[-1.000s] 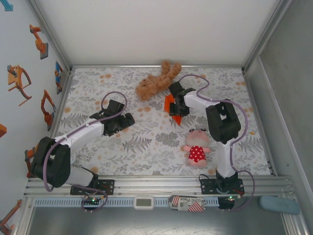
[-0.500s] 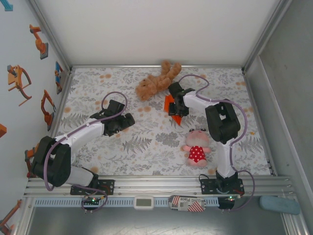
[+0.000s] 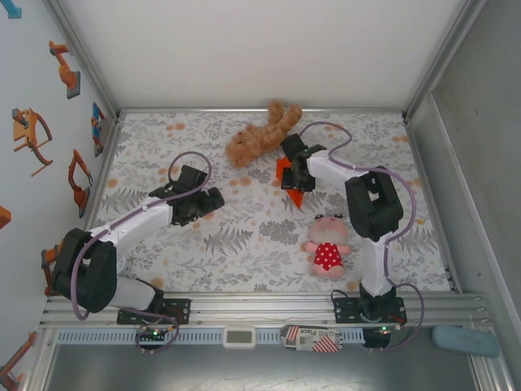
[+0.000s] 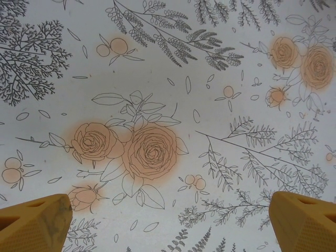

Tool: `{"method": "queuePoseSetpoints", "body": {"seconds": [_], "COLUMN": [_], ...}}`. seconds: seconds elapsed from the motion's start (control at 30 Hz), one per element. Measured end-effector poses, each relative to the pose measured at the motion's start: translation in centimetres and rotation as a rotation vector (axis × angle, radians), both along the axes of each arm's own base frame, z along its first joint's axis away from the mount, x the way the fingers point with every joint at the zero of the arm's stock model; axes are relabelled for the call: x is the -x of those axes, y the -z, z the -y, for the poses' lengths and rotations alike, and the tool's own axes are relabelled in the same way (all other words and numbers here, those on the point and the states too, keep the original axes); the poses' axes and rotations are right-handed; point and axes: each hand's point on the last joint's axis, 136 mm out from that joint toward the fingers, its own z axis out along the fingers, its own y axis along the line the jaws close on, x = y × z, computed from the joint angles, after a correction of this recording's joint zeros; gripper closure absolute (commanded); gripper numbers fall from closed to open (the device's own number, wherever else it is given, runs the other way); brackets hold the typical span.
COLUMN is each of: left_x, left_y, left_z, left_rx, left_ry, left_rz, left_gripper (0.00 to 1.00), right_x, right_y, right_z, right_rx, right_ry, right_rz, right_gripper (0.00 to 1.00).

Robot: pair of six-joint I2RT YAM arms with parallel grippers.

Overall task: Fold a paper plane with a square sheet of paper (pick it up from the middle)
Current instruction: Move the paper plane to the center of the table, then reset both arms

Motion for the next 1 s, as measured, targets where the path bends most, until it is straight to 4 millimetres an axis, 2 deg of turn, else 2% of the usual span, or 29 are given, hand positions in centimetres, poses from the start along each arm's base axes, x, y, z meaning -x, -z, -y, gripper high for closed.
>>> {"method": "queuePoseSetpoints", "body": {"seconds": [0.17,0.3,0.43,0.57,0.67,0.73,0.87,1.0], "left_x": [-0.6,-1.1,-1.9,-2.3,-2.1,-1.6,-0.8,-0.4], "left_y": [-2.3,-4.8,-8.0,-11.6,-13.3,-13.2,-10.9,-7.8], "left_z": [-0.3,-1.7,-4.4,-8.4,-11.7,-13.7,-16.9,-18.1], "left_rx": [-0.003,-0.029,-0.080,-0.151,-0.215,-0.266,-0.381,-0.471], "left_ry": [-0.006,-0.028,-0.086,-0.185,-0.271,-0.318,-0.362,-0.330], "left_rz": [0.059,0.126,0.228,0.360,0.465,0.508,0.533,0.537], "left_gripper": [0.04,0.04,0.04,0.04,0.04,0.04,0.04,0.04], "right_x": [-0.6,-1.0,-0.4,0.9,2.3,3.4,5.5,7.5], "right_y": [-5.0,-9.7,-14.6,-17.8,-18.3,-18.0,-15.9,-13.2], "right_z": [0.2,1.7,5.6,11.1,15.3,17.7,22.1,25.4], "right_rx": [-0.039,-0.051,-0.026,0.041,0.138,0.202,0.303,0.361], "right_ry": [0.009,0.037,0.098,0.188,0.264,0.311,0.411,0.503], "right_rz": [0.102,0.215,0.352,0.477,0.544,0.575,0.621,0.658], "right_gripper": [0.45,0.41,0.33,0.11,0.06,0.07,0.07,0.06]}}
